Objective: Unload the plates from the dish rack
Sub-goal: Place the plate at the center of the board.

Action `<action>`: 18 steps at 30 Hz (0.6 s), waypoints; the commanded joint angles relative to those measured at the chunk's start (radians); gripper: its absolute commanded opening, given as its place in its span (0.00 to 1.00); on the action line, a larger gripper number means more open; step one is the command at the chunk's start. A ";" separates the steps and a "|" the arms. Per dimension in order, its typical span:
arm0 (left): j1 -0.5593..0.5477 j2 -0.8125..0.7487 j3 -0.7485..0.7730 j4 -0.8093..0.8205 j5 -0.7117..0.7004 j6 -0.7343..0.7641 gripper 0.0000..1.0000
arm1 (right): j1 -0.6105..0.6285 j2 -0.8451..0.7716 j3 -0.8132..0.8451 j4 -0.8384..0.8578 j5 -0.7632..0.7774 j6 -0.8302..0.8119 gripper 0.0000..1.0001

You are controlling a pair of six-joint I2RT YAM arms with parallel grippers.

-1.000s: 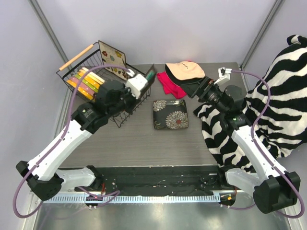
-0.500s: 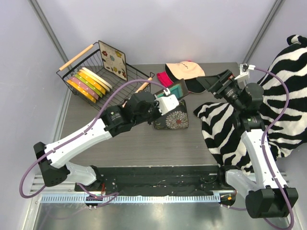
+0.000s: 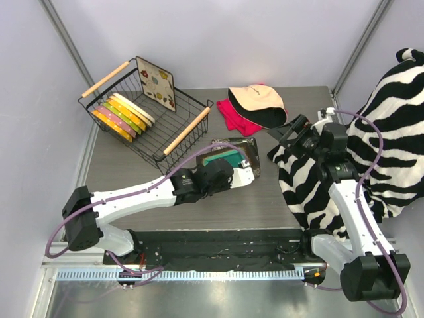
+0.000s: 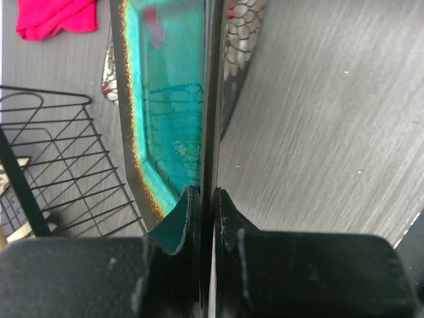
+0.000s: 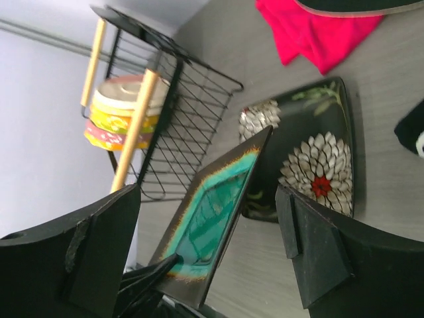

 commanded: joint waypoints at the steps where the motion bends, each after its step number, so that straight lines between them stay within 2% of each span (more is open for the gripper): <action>1: -0.024 -0.047 0.042 0.246 -0.112 0.049 0.00 | 0.078 0.080 0.023 -0.075 0.031 -0.086 0.89; 6: -0.050 -0.041 0.022 0.260 -0.150 0.067 0.00 | 0.250 0.178 0.022 -0.076 0.091 -0.104 0.86; 10: -0.075 -0.041 0.005 0.273 -0.206 0.084 0.00 | 0.285 0.240 0.023 -0.079 0.082 -0.106 0.84; 18: -0.119 0.013 -0.014 0.286 -0.310 0.132 0.00 | 0.288 0.255 0.011 -0.075 -0.007 -0.092 0.80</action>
